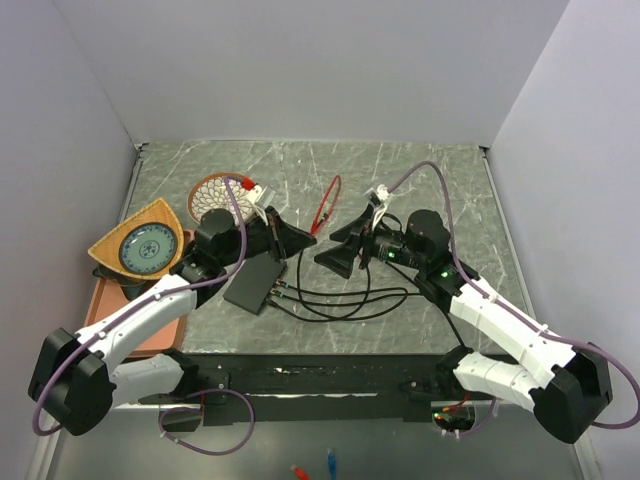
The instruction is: Insert the plug into the switch port
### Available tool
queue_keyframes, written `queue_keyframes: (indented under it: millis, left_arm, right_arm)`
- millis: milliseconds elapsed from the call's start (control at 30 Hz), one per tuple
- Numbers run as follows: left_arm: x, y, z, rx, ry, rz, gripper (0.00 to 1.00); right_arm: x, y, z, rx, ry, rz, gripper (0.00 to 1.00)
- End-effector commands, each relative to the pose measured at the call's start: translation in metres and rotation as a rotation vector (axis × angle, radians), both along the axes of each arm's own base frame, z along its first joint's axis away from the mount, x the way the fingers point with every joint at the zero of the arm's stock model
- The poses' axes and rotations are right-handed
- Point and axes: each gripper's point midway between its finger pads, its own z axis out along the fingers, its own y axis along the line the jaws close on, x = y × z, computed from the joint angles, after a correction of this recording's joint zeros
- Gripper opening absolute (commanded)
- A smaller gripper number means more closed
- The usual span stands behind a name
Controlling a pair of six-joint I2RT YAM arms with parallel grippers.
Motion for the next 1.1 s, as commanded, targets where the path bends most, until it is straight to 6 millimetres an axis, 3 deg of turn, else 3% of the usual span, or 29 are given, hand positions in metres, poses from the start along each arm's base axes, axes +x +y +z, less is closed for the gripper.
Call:
queue_keyframes:
  millis: [0, 100, 133, 200, 300, 433, 600, 867, 1067]
  left_arm:
    - [0.018, 0.021, -0.012, 0.204, -0.058, 0.127, 0.01]
    - [0.02, 0.023, -0.013, 0.266, -0.081, 0.127, 0.01]
    - [0.017, 0.024, -0.024, 0.314, -0.053, 0.12, 0.01]
    - [0.014, 0.021, -0.025, 0.355, -0.089, 0.101, 0.01]
    - [0.002, 0.01, -0.032, 0.408, -0.095, 0.054, 0.01]
    - [-0.019, -0.015, -0.037, 0.429, -0.089, -0.046, 0.01]
    - [-0.028, -0.028, -0.028, 0.407, -0.112, -0.073, 0.01]
    - [-0.039, -0.022, 0.001, 0.34, -0.179, -0.083, 0.01]
    - [-0.045, -0.021, 0.007, 0.332, -0.195, -0.102, 0.01]
  right_arm:
    - [-0.013, -0.009, 0.009, -0.154, -0.172, 0.072, 0.99]
    - [-0.019, -0.015, 0.007, -0.246, -0.177, 0.118, 0.99]
    - [-0.021, -0.016, 0.015, -0.252, -0.194, 0.121, 0.99]
    - [-0.02, -0.02, 0.025, -0.26, -0.269, 0.112, 0.99]
    - [-0.018, -0.024, 0.045, -0.248, -0.372, 0.088, 0.99]
    - [-0.014, -0.017, 0.056, -0.249, -0.429, 0.122, 0.99]
    - [-0.003, -0.006, 0.034, -0.329, -0.37, 0.194, 0.99]
    - [0.0, 0.002, -0.017, -0.421, -0.211, 0.29, 0.99]
    - [-0.007, 0.004, -0.033, -0.432, -0.16, 0.34, 0.84]
